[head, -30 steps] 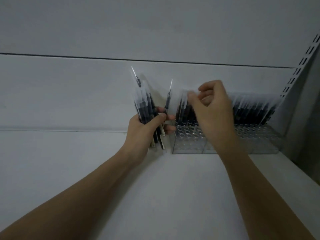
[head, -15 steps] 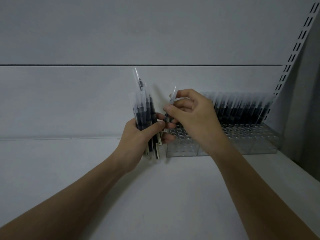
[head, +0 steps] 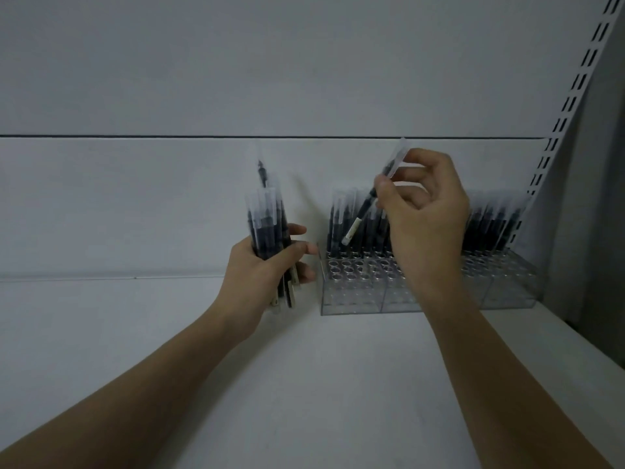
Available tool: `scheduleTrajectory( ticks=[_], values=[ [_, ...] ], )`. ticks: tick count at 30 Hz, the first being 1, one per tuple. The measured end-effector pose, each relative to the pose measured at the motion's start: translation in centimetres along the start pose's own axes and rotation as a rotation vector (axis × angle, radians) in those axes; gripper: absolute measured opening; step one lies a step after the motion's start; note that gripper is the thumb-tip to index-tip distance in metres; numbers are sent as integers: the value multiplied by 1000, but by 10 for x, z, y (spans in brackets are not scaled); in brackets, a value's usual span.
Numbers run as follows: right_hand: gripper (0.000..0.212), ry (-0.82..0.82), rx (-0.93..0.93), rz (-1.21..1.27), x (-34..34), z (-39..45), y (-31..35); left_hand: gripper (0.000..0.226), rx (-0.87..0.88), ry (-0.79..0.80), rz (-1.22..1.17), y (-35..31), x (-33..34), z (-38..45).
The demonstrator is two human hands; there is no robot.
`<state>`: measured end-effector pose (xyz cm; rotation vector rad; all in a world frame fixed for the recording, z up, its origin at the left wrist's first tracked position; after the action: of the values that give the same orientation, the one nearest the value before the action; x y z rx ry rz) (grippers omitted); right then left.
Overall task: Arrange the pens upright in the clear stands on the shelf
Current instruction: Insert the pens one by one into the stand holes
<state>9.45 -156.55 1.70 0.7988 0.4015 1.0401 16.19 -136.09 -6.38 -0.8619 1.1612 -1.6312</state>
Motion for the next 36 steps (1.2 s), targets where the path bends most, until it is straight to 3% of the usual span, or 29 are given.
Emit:
scheduleTrajectory(
  ticks=[5,16,24,29,33,36],
  values=[
    [26,58,-7,-105,9,-1,-10,33,3,47,34,-2,9,-2],
    [26,73,-17,-139,15,2,-21,26,-13,-8,-73,5,2,1],
    [20,313,116,-450,38,-4,-50,7,-19,-45,-85,1,-3,0],
    [17,300,157,-489,31,-3,-53,21,-29,-37,-142,2,-1,-1],
    [24,351,185,-499,35,-6,-54,19,-26,-15,-173,1,1,0],
    [21,235,112,-451,25,-2,-36,16,-32,0,-205,0,3,-1]
  ],
)
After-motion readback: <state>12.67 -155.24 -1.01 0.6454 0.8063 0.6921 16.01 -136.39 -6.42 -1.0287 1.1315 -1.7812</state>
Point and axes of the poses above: each hand's wrist, its own z-axis towards the middle knuckle, its own x-axis out of the palm, y = z × x, the point moved 10 cm from there along z, towards the middle knuckle, and after that the axes turned 6 degrees about y, right-handed, at the moved point
